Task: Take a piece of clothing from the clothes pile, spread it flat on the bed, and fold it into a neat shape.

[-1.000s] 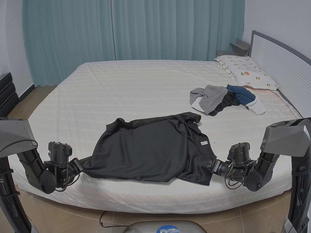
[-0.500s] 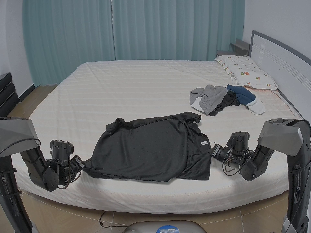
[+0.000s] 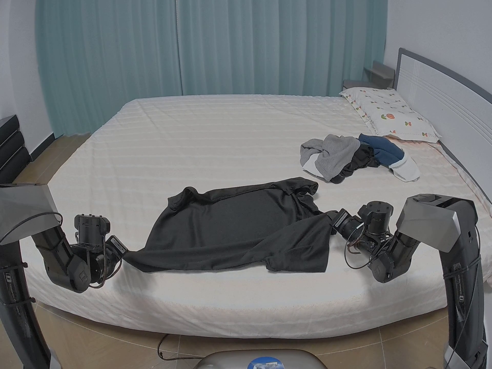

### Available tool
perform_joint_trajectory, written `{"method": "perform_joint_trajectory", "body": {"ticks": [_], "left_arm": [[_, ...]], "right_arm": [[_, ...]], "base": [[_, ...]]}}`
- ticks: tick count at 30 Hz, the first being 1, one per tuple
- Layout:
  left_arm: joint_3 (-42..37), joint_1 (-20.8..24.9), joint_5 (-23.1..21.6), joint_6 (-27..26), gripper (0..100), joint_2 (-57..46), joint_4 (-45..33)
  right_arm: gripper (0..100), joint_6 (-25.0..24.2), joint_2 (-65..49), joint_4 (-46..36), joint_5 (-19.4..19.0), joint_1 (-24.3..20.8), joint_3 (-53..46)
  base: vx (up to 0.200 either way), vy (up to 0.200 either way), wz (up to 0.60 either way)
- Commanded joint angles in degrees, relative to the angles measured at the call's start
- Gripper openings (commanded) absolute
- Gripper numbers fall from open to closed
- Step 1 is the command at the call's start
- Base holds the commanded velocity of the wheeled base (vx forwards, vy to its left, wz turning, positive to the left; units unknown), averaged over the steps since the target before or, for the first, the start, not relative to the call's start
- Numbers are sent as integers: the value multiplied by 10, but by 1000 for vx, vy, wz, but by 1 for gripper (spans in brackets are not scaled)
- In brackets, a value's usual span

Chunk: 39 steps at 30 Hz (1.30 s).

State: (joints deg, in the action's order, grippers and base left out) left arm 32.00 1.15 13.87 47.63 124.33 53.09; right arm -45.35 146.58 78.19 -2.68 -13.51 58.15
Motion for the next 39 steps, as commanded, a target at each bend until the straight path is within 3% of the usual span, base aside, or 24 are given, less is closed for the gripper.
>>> {"method": "perform_joint_trajectory", "body": {"ticks": [1, 5, 6, 15, 22, 27, 39], "left_arm": [[23, -8, -1, 19, 0, 36, 0], [24, -8, -1, 19, 0, 50, 1], [24, -8, -1, 20, 0, 50, 1], [24, -7, -2, 20, 0, 62, 2], [20, -6, -13, 20, 0, 57, 1], [17, -7, -14, 19, 0, 57, 1], [17, -4, -14, 19, 0, 56, 1]], "right_arm": [[0, 0, 45, 15, 1, 8, 51], [0, 3, 65, 11, 1, 10, 65], [100, 3, 67, 10, 1, 10, 65], [100, 4, 12, 14, -13, 29, -5], [100, 4, -50, 15, -61, 46, -102], [100, 41, -67, 15, -138, 26, -187], [100, 61, -37, 6, -144, -37, -195]], "base": [[0, 0, 0], [0, 0, 0], [0, 0, 0], [0, 0, 0], [0, 0, 0], [0, 0, 0], [0, 0, 0]]}}
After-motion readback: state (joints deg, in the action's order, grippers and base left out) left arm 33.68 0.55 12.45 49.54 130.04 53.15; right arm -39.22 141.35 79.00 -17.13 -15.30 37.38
